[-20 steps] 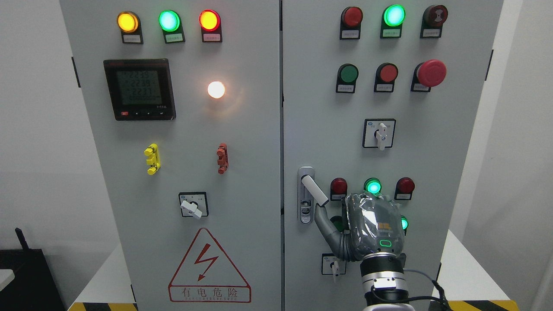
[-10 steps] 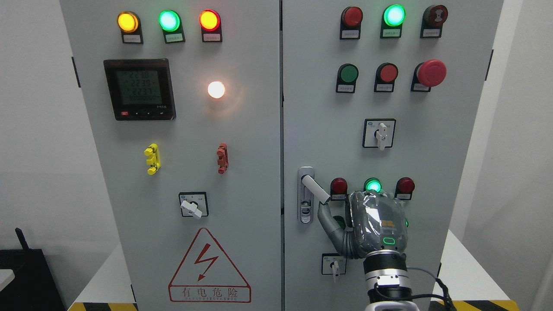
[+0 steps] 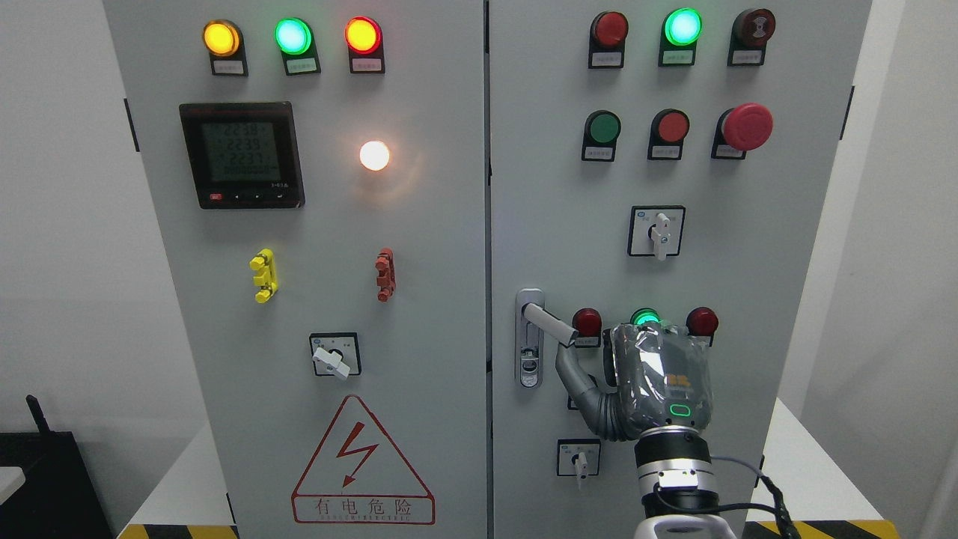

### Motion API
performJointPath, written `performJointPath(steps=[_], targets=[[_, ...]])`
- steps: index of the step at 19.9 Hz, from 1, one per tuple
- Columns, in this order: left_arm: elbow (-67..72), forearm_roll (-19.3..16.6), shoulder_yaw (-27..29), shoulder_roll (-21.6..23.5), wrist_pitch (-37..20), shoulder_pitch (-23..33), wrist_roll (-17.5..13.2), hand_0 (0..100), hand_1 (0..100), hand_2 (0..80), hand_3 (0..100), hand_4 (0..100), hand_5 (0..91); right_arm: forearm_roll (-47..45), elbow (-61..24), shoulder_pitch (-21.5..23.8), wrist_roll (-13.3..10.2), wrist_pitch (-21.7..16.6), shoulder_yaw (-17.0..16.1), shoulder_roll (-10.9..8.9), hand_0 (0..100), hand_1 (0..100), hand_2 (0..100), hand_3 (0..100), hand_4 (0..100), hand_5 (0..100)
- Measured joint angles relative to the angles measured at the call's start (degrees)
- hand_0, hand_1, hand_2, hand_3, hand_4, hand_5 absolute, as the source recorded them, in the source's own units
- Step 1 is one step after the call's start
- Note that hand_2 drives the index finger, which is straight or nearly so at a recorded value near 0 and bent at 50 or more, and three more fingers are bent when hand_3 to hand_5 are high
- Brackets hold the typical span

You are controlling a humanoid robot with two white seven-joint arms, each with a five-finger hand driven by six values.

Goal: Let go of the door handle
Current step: 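Open the right hand fingers to let go of the handle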

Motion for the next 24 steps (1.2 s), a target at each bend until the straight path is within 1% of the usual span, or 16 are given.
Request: performJointPath(steps=[24], targets=[[0.00, 0.00, 0.00, 0.00, 0.00, 0.00, 0.00, 12, 39, 0.0, 0, 0, 0.0, 0.00, -1.10, 0.05, 0.00, -0.18, -0.08, 0.00, 45, 9, 100, 100, 89, 98]])
